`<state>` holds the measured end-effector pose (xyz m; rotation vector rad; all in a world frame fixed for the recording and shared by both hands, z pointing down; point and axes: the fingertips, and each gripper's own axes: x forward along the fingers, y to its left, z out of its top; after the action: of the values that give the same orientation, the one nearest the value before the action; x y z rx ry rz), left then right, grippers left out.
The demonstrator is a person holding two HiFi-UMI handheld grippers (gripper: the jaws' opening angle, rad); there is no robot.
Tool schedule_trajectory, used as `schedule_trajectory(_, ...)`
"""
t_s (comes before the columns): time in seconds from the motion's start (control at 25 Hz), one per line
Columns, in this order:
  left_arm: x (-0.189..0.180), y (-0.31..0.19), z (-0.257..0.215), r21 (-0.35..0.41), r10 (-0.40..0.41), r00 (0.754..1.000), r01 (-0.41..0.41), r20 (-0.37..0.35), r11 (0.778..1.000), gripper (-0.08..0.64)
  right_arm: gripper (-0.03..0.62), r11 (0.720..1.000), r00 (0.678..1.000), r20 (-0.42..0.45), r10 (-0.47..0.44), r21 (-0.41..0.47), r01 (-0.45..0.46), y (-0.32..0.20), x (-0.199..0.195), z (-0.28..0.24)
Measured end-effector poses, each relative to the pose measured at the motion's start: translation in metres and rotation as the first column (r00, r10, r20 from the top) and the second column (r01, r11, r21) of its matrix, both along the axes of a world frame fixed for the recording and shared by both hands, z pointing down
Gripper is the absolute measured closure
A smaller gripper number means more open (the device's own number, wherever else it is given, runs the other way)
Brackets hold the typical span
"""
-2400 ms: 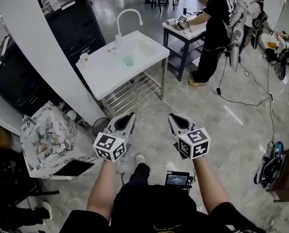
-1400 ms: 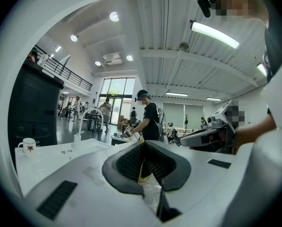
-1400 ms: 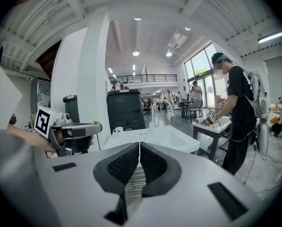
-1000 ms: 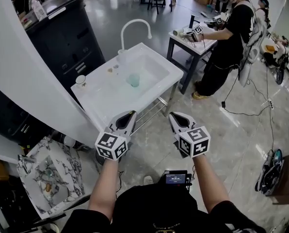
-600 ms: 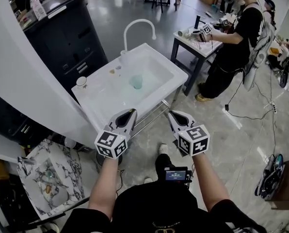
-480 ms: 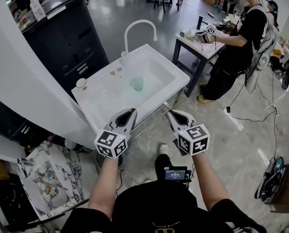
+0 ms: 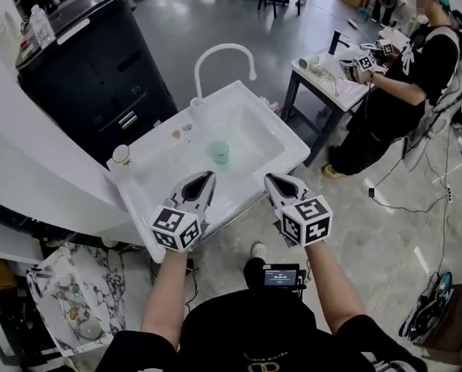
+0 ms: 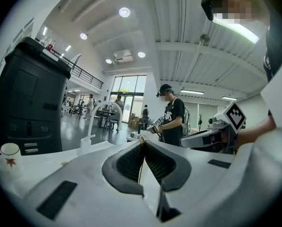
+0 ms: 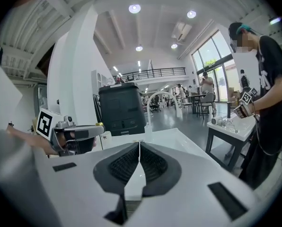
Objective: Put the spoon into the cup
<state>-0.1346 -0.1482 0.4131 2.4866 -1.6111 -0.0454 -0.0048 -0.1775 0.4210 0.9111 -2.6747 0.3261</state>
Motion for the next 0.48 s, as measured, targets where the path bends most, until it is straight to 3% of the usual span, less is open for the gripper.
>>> schedule_trajectory(0.48,-0.006,-0.102,-0.002,-0.031,-0.079,0.997,0.08,0.017,0.996,0.545,0.526,0.994,0.995,0.014,-0.102,-0.033,0.102,-0.11,-0.016,0.003)
